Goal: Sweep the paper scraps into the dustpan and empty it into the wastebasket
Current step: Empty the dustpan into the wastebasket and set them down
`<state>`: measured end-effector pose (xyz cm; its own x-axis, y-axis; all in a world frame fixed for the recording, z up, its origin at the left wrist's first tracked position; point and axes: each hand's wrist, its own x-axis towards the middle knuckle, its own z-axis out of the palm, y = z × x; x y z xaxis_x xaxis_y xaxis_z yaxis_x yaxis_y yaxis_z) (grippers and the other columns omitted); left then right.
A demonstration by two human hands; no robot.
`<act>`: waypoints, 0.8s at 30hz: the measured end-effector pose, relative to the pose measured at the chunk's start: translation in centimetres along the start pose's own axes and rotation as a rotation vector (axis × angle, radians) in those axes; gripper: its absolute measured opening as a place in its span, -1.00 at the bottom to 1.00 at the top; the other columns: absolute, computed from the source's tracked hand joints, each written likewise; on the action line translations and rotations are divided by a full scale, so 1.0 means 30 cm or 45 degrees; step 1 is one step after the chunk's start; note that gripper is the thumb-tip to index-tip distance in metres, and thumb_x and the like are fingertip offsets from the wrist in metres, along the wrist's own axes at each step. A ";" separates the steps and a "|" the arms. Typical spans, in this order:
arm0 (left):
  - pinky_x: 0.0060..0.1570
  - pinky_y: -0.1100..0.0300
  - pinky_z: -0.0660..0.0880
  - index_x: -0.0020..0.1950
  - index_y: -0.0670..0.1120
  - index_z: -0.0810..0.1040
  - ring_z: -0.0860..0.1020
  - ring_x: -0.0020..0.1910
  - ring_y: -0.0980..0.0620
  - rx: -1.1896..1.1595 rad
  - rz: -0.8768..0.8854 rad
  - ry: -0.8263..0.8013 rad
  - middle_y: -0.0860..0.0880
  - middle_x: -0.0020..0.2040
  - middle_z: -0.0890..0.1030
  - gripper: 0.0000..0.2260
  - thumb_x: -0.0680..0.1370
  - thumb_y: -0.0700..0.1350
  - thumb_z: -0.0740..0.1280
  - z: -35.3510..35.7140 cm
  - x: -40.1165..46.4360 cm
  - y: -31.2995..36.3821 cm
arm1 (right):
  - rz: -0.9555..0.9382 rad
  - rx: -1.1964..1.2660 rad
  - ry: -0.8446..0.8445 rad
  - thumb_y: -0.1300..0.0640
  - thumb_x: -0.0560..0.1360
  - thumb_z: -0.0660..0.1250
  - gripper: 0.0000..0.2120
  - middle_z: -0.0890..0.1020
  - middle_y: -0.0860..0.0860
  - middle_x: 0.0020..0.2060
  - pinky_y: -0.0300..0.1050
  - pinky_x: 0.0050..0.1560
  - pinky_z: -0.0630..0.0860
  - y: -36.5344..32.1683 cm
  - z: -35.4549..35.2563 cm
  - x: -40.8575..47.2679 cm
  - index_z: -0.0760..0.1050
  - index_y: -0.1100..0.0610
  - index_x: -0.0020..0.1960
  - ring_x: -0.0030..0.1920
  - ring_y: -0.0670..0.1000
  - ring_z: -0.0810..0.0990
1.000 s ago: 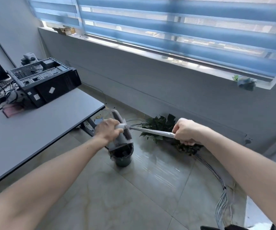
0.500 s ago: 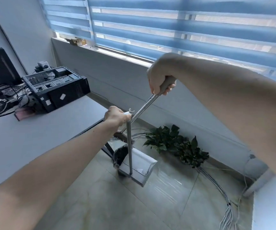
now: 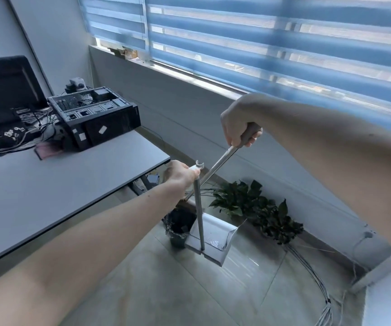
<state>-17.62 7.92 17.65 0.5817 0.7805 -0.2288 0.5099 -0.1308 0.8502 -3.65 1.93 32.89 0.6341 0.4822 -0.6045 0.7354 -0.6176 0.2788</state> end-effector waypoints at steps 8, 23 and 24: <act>-0.41 0.24 0.39 -0.18 -0.09 0.64 0.53 -0.38 0.11 0.329 0.178 0.103 0.08 -0.45 0.56 -0.81 0.48 0.02 0.39 0.014 0.046 -0.045 | 0.017 0.257 0.262 0.33 0.44 0.21 -0.62 0.50 0.11 -0.66 -0.17 -0.39 0.46 0.020 0.186 0.060 0.50 0.27 -0.55 -0.68 0.04 0.44; -0.09 0.16 0.49 0.02 -0.08 0.64 0.63 0.04 -0.08 1.492 0.758 -0.267 -0.05 0.01 0.66 -0.79 0.51 0.02 0.35 0.297 0.049 -0.328 | -0.009 0.723 0.219 0.32 0.46 0.26 -0.73 0.29 -0.15 -0.86 -0.26 -0.58 0.37 0.121 0.601 0.306 0.32 0.13 -0.37 -0.85 -0.11 0.31; -0.14 0.19 0.49 -0.05 -0.07 0.66 0.65 -0.03 -0.06 1.531 0.804 -0.321 -0.04 -0.06 0.67 -0.81 0.46 0.02 0.41 0.318 0.029 -0.348 | -0.007 0.739 0.195 0.33 0.45 0.24 -0.73 0.29 -0.09 -0.87 -0.27 -0.57 0.37 0.121 0.622 0.316 0.31 0.14 -0.39 -0.87 -0.09 0.28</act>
<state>-16.38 4.12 4.06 0.9488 0.2783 -0.1497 0.2725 -0.9604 -0.0581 0.58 -7.34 14.24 0.6895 0.5442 -0.4780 0.5159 -0.8322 -0.2033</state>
